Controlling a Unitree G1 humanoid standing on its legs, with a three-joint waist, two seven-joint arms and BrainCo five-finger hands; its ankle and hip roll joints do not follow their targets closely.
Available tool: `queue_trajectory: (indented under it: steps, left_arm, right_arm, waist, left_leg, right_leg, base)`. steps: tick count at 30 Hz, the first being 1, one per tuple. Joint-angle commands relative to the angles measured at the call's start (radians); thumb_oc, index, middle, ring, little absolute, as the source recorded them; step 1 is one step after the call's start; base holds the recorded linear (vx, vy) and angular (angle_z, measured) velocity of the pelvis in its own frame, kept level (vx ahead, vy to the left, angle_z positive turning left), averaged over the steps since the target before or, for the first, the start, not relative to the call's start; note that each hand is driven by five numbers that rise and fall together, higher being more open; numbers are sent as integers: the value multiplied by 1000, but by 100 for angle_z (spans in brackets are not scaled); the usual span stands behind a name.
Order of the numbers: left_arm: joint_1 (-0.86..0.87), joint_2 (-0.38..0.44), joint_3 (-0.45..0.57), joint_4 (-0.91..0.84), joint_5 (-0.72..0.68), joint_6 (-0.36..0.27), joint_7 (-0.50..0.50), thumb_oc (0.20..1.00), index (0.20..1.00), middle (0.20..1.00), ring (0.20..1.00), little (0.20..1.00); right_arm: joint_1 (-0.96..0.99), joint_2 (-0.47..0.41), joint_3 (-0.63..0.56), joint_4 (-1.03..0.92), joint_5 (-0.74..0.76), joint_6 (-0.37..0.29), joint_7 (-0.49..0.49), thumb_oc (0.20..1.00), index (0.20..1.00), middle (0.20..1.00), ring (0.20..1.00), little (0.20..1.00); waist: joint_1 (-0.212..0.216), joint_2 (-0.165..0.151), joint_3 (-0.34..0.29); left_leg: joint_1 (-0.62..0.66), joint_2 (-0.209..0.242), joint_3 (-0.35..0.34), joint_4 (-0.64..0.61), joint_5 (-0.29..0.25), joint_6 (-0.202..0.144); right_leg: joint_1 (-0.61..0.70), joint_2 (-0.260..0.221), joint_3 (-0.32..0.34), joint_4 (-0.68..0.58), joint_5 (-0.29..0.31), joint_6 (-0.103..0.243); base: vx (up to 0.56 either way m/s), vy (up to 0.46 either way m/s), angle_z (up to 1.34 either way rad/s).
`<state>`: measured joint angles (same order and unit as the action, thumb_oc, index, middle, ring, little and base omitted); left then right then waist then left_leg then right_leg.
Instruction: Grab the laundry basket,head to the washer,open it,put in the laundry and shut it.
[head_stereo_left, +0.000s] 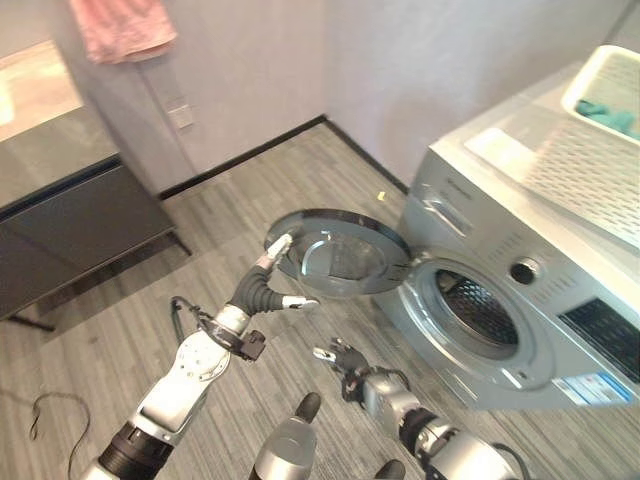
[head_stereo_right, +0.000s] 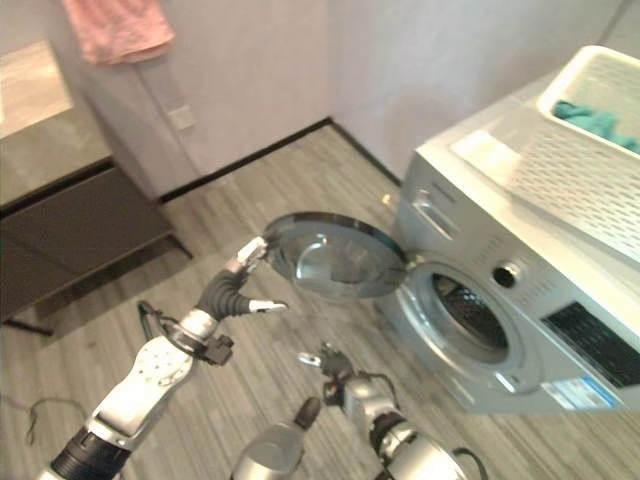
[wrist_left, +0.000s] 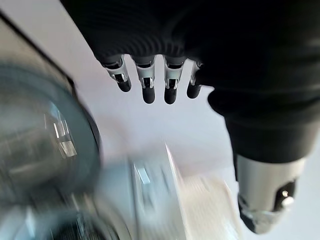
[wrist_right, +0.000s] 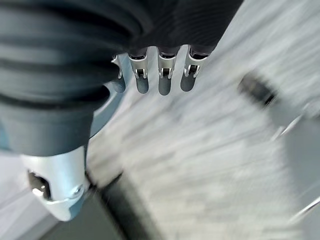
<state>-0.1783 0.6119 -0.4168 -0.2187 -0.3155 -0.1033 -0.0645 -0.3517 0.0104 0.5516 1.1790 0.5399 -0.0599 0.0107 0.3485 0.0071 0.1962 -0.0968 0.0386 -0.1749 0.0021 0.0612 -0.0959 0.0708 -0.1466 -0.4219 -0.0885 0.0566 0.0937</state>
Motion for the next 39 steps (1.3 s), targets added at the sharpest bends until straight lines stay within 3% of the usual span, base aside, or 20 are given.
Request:
queue_trajectory:
  steps: [1, 4, 6, 7, 10, 11, 12, 13, 14, 16, 17, 19, 20, 21, 22, 23, 24, 28, 39]
  left_arm:
    - [-77, -110, -162, 141, -509, 92, -238, 1000, 1000, 1000, 1000, 1000]
    - [-216, -219, -301, 329, -716, 217, -290, 1000, 1000, 1000, 1000, 1000]
    - [-253, -256, -341, 366, -761, 231, -299, 1000, 1000, 1000, 1000, 1000]
    - [-310, -313, -379, 459, -728, 208, -302, 1000, 1000, 1000, 1000, 1000]
    - [-424, -397, -457, 766, -522, 205, -314, 1000, 1000, 1000, 1000, 1000]
    - [-426, -400, -457, 771, -520, 203, -316, 1000, 1000, 1000, 1000, 1000]
    - [-447, -430, -448, 912, -394, 187, -297, 1000, 1000, 1000, 1000, 1000]
    - [-463, -483, -429, 1178, -146, 166, -259, 1000, 1000, 1000, 1000, 1000]
    - [-464, -485, -429, 1180, -146, 165, -260, 1000, 1000, 1000, 1000, 1000]
    - [-463, -522, -350, 1457, 133, 159, -238, 1000, 1000, 1000, 1000, 1000]
    - [-461, -515, -328, 1542, 233, 171, -230, 1000, 1000, 1000, 1000, 1000]
    - [-492, -458, -275, 1666, 407, 170, -118, 1000, 1000, 1000, 1000, 1000]
    - [-566, -341, -177, 1709, 422, 159, -14, 1000, 1000, 1000, 1000, 1000]
    - [-566, -340, -177, 1709, 422, 159, -15, 1000, 1000, 1000, 1000, 1000]
    - [-625, -229, -90, 1707, 379, 140, 56, 1000, 1000, 1000, 1000, 1000]
    - [-625, -229, -90, 1707, 379, 140, 56, 1000, 1000, 1000, 1000, 1000]
    - [-654, -146, -26, 1705, 318, 128, 98, 1000, 1000, 1000, 1000, 1000]
    - [-699, -35, 34, 1651, 257, 99, 199, 1000, 1000, 1000, 1000, 1000]
    - [-678, -6, 101, 1626, 162, 66, 272, 1000, 1000, 1000, 1000, 1000]
  right_arm:
    - [43, 16, 17, 23, -122, 8, 110, 1000, 1000, 1000, 1000, 1000]
    - [119, -82, 14, -8, -162, 19, 149, 1000, 1000, 1000, 1000, 1000]
    - [121, -98, 9, -6, -196, 18, 140, 1000, 1000, 1000, 1000, 1000]
    - [108, -118, 0, 13, -240, 18, 128, 1000, 1000, 1000, 1000, 1000]
    - [67, -131, -17, 38, -249, 24, 119, 1000, 1000, 1000, 1000, 1000]
    - [66, -132, -18, 39, -249, 24, 119, 1000, 1000, 1000, 1000, 1000]
    - [57, -131, -23, 41, -234, 26, 111, 1000, 1000, 1000, 1000, 1000]
    - [43, -133, -38, 45, -207, 32, 98, 1000, 1000, 1000, 1000, 1000]
    - [42, -134, -38, 45, -207, 32, 98, 1000, 1000, 1000, 1000, 1000]
    - [7, -181, -100, 72, -159, 40, 110, 1000, 1000, 1000, 1000, 1000]
    - [-8, -185, -97, 69, -161, 36, 94, 1000, 1000, 1000, 1000, 1000]
    - [10, -188, -96, 23, -121, 35, 71, 1000, 1000, 1000, 1000, 1000]
    - [28, -196, -95, -31, -68, 14, 52, 1000, 1000, 1000, 1000, 1000]
    - [27, -195, -95, -31, -68, 14, 52, 1000, 1000, 1000, 1000, 1000]
    - [52, -219, -109, -104, -13, -14, 28, 1000, 1000, 1000, 1000, 1000]
    - [52, -219, -108, -105, -13, -14, 28, 1000, 1000, 1000, 1000, 1000]
    - [80, -233, -125, -157, 15, -36, 10, 1000, 1000, 1000, 1000, 1000]
    - [138, -241, -142, -205, 38, -70, -10, 1000, 1000, 1000, 1000, 1000]
    - [169, -230, -147, -221, 73, -96, -25, 1000, 1000, 1000, 1000, 1000]
  waist:
    - [-93, -9, -54]
    - [-175, -28, -47]
    - [-201, -35, -45]
    - [-243, -48, -42]
    - [-297, -60, -31]
    - [-294, -59, -31]
    - [-310, -65, -25]
    - [-329, -73, -14]
    - [-329, -73, -16]
    - [-341, -88, -5]
    - [-351, -97, -2]
    - [-370, -122, 20]
    - [-378, -147, 49]
    - [-380, -147, 46]
    - [-386, -167, 79]
    - [-388, -167, 78]
    - [-389, -178, 101]
    - [-384, -190, 128]
    - [-372, -188, 148]
  left_leg:
    - [9, 70, 21, -73, -9, -10]
    - [26, 80, 53, -81, -12, -4]
    - [22, 78, 56, -83, -9, 0]
    - [28, 80, 73, -85, -11, 6]
    - [41, 86, 123, -87, -18, 11]
    - [41, 86, 125, -87, -19, 11]
    - [45, 87, 142, -88, -19, 13]
    - [52, 87, 164, -89, -24, 16]
    - [48, 86, 164, -89, -22, 17]
    - [48, 86, 180, -89, -27, 18]
    - [39, 86, 186, -89, -23, 19]
    - [26, 91, 199, -89, -17, 17]
    - [9, 93, 202, -89, -10, 13]
    - [5, 92, 201, -89, -7, 13]
    - [-26, 94, 195, -89, 7, 7]
    - [-27, 94, 194, -89, 7, 7]
    - [-53, 95, 188, -89, 15, 3]
    - [-84, 92, 170, -89, 26, -1]
    - [-105, 88, 164, -89, 30, -4]
  right_leg:
    - [20, -33, 49, 1, -64, 41]
    - [6, -25, 88, 1, -56, 42]
    - [-5, -24, 98, 1, -52, 45]
    - [-23, -23, 122, 1, -45, 48]
    - [-54, -17, 178, 5, -32, 52]
    - [-55, -17, 180, 5, -32, 52]
    - [-69, -16, 196, 8, -28, 53]
    - [-89, -12, 220, 13, -22, 53]
    - [-93, -13, 220, 12, -20, 53]
    - [-112, -12, 229, 16, -15, 53]
    - [-129, -11, 238, 18, -8, 52]
    - [-156, -5, 256, 20, 4, 48]
    - [-180, -2, 263, 23, 14, 48]
    - [-184, -3, 262, 23, 15, 48]
    - [-208, -1, 256, 23, 29, 53]
    - [-209, -2, 256, 24, 29, 53]
    - [-229, -1, 250, 22, 40, 57]
    - [-241, -2, 232, 13, 47, 63]
    - [-247, -7, 216, 6, 52, 68]
  base:
    - [63, 39, -22]
    - [22, 3, -46]
    - [-16, -2, -66]
    - [-18, 17, -45]
    - [-27, 32, -53]
    - [-29, 35, -54]
    - [-34, 48, -48]
    - [-39, 50, -35]
    - [-30, 35, -44]
    - [-18, 7, -37]
    - [-45, 3, -23]
    - [-119, -24, -16]
    - [-135, -42, -26]
    - [-187, -61, -31]
    - [-100, -26, -12]
    - [-155, -48, 11]
    - [-79, -30, 24]
    - [-47, -28, 9]
    - [-24, -5, 8]
